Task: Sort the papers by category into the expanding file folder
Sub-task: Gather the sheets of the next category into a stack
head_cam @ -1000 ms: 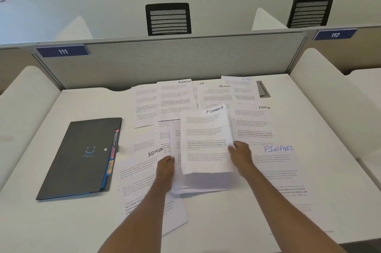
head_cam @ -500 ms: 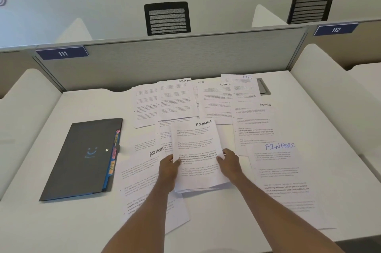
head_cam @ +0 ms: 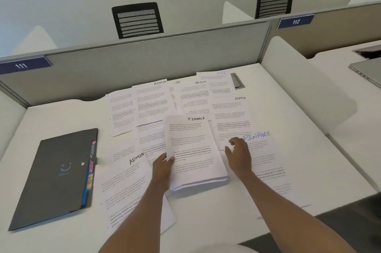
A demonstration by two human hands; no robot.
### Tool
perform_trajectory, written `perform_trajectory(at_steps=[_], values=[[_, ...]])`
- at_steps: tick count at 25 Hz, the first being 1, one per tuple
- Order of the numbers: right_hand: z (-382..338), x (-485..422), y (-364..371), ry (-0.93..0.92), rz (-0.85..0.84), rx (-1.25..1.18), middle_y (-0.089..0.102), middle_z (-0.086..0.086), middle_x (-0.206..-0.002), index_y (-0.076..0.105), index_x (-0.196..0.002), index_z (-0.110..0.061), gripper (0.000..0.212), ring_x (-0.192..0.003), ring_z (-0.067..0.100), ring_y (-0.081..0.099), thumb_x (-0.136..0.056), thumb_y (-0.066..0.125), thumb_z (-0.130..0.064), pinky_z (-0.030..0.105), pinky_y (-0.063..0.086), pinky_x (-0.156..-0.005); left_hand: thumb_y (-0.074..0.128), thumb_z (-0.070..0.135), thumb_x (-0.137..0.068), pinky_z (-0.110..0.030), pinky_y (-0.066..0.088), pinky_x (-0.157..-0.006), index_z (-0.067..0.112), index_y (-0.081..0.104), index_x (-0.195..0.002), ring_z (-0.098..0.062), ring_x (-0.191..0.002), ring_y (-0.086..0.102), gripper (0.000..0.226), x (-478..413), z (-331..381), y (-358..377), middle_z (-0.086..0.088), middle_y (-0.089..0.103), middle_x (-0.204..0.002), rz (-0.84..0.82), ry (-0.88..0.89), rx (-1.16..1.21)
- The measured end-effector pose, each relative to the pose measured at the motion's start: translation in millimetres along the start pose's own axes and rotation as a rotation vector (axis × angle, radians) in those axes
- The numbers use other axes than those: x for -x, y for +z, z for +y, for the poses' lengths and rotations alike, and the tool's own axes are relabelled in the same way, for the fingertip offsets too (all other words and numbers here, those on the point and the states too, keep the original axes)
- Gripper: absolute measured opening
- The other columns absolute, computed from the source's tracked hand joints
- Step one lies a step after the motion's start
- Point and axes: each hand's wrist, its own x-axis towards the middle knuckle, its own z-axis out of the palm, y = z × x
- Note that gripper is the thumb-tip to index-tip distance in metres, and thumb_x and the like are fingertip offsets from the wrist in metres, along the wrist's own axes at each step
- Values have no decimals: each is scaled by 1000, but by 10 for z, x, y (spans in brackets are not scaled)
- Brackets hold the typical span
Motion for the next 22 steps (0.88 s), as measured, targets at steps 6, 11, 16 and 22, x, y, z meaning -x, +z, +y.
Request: perform_trajectory(at_steps=[6,11,16,22], values=[[666,-34,-438,181,34,282,56,14,-134,55,-131,-8,60,-124,34,51,-83,79,-37,46,44,-102,65,1,-99,-54,58,-99,17,75,-102,-37,-102,75,19,56,-136,284,-8,79,-107,-57,-18,-40],[1037,-13,-722,396,-44,445,40,15,-149,35,-147,-11,102,-135,35,40,-73,72,-71,48,36,-108,64,2,-98,-51,58,-100,24,75,-93,-33,-101,74,25,104,-243,351,-1,79,-102,-47,10,-103],[1053,-49,-825,494,-78,502,40,16,-146,28,-148,-17,117,-133,36,38,-62,69,-84,49,35,-106,64,3,-98,-52,59,-99,25,75,-94,-33,-100,75,25,118,-246,359,-1,80,-103,-48,4,-110],[1025,-216,-882,541,-91,541,50,17,-129,35,-138,-15,110,-117,34,52,-60,77,-79,44,40,-98,63,4,-98,-43,59,-89,26,74,-95,-31,-98,74,25,140,-241,361,3,79,-100,-55,17,-95]])
